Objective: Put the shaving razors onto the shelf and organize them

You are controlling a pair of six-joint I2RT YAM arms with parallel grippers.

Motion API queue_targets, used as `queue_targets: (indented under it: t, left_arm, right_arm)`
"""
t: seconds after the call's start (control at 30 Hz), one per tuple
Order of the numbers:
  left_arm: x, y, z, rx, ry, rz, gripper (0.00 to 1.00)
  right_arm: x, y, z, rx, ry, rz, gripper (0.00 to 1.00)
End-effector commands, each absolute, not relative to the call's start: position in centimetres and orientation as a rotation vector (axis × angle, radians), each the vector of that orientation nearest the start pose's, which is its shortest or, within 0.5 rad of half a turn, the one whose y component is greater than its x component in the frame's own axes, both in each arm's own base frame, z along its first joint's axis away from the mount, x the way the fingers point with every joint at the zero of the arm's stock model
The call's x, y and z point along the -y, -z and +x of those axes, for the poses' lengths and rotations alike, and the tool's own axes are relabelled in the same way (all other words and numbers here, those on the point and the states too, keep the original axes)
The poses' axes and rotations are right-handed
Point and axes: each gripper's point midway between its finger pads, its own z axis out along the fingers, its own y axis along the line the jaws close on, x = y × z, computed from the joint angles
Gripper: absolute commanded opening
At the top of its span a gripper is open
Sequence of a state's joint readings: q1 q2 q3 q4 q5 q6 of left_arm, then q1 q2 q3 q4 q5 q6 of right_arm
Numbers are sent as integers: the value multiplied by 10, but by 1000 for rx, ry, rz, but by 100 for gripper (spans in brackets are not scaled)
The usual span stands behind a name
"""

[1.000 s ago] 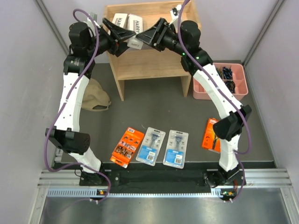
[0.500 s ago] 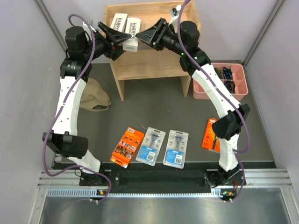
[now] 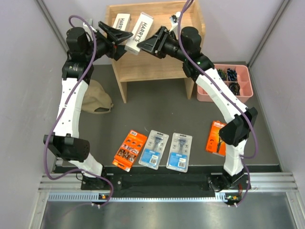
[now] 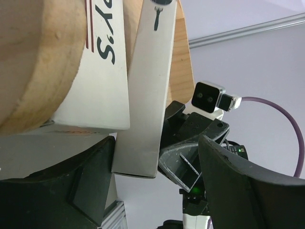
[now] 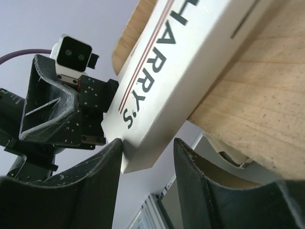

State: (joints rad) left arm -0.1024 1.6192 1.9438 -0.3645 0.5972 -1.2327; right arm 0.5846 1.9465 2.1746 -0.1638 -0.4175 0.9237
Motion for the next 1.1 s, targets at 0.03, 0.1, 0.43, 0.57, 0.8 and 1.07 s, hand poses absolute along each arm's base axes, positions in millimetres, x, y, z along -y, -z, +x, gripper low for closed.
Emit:
queue_targets:
  t: [0.03,0.1,0.43,0.57,0.8,1.07]
  left_arm:
    - [176,-517,415,-1674,1494,-430,74]
    - [176,-515,415,-1677,1492,-430,74]
    - [177,-515,407,-1680,1496,-406,75]
    - [178,-511,406,-1682,1503,-403,75]
    - [178,-520,405,-1645,1533,-396,75]
    - [178,-514,398,-1665,1516,-374,75]
  right_arm:
    - [-392,-500,390,-1618,-1509,-158,46]
    - [-393,-505,392,-1612,-1507,-158,46]
    - [-395,-496,417,-1635,-1473,-112,46]
    - [-392,-488,428,-1655,-1456,-79,46]
    - [-391,-487,439,-1642,-1453,-64,46]
    - [-394,-492,443,-1615,-1479,-61,46]
